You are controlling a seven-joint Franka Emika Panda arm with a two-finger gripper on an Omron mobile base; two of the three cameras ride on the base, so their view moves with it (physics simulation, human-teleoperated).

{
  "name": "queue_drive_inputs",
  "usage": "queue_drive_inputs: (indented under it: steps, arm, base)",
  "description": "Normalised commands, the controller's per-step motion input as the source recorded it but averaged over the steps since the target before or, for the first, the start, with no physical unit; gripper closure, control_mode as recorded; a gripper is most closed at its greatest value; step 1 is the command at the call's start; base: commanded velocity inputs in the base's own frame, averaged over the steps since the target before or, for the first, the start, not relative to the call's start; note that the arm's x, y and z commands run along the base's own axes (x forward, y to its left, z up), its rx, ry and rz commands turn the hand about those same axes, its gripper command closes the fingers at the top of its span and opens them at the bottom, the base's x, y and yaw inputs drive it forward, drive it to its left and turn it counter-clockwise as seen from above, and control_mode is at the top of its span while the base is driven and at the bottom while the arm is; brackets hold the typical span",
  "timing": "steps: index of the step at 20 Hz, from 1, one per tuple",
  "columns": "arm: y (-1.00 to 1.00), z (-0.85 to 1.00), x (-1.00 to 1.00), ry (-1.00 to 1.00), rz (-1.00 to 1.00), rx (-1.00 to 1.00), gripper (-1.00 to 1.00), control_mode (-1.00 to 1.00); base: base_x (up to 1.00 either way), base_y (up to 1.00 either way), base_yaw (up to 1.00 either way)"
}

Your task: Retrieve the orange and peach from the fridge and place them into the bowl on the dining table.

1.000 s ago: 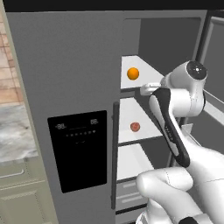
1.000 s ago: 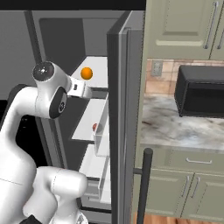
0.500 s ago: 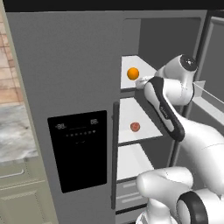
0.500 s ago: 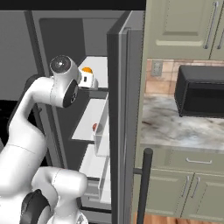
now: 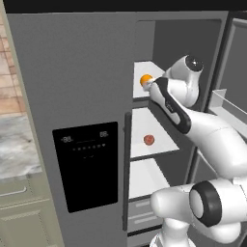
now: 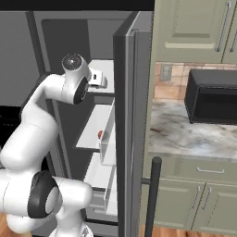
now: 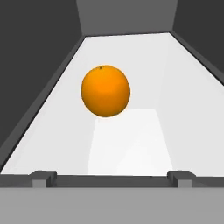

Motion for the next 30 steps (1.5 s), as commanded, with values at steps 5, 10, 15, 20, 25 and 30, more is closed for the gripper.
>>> queue_drive_inputs:
  steps: [5,10,15,20,25,30]
  arm:
    - [0.11,0.0,0.62,0.0,0.0,-0.01,-1.0,-1.0]
    - [0.0,0.0,0.54,0.0,0.0,0.0,-1.0,-1.0]
    - [0.0,0.0,0.47,0.0,0.0,0.0,-1.0,-1.0]
    - [0.03,-0.06,0.39,0.0,0.0,0.0,-1.0,-1.0]
    - [0.16,-0.27,0.13,0.01,0.0,-0.01,-1.0,-1.0]
    - [0.21,-0.42,0.0,0.0,0.0,-0.02,-1.0,-1.0]
  base:
    - [0.0,0.0,0.0]
    - [0.0,0.0,0.0]
    - [0.0,0.0,0.0]
    - [0.0,0.0,0.0]
    - [0.0,0.0,0.0]
    - [0.0,0.0,0.0]
